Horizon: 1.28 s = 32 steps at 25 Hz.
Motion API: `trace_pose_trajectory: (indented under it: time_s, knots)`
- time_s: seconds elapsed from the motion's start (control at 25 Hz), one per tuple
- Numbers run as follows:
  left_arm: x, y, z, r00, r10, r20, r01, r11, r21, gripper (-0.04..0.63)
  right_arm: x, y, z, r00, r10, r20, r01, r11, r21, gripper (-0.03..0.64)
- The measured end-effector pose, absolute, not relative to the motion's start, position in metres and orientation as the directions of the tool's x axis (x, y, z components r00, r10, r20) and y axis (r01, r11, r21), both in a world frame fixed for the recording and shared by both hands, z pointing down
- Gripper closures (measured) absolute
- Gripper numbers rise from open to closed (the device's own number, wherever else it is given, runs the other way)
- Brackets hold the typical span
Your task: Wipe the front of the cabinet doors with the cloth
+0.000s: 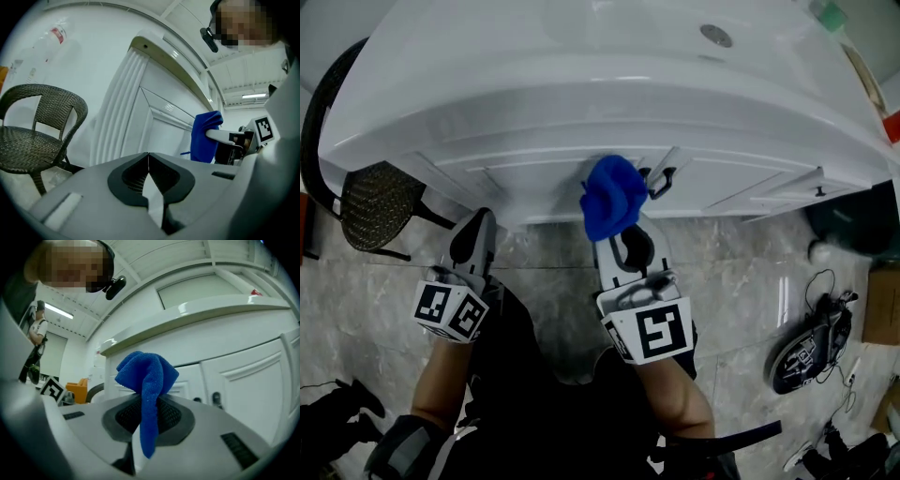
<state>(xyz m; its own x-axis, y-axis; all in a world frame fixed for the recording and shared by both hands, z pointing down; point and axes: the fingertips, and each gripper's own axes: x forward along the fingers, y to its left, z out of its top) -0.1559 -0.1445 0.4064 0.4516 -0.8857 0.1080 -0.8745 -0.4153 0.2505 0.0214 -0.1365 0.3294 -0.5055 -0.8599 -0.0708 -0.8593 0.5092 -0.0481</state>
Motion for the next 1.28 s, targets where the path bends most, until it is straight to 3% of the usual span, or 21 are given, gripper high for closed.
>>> trace_pose_trajectory:
  time_s: [0.28,0.56,0.8,1.28]
  knots:
    - [-0.228,-0.123,0.400,0.299,-0.950,0.094,-0.931,-0.268,0.249,0.592,-0.114,-0.107,0.370,-0.756,-0.651,0.058,-0.654,0.751,-0.089,0.565]
    - [-0.272,-0.095,0.389,0.180,-0.978,0.101,-0.966,-0.157,0.207,0.592,-0.180,-0.134,0.414,-0.775,-0.629,0.069,-0.631,0.775,-0.025,0.565]
    - [-0.262,-0.099,0.393,0.204,-0.972,0.113,-0.966,-0.182,0.181,0.592,-0.128,-0.164,0.429,-0.666,-0.736,0.126,-0.746,0.659,-0.096,0.565]
    - [-0.154,-0.138,0.405,0.443,-0.892,0.090,-0.883,-0.416,0.218,0.592,0.051,-0.168,0.442,-0.301,-0.932,0.203,-0.953,0.288,-0.091,0.565]
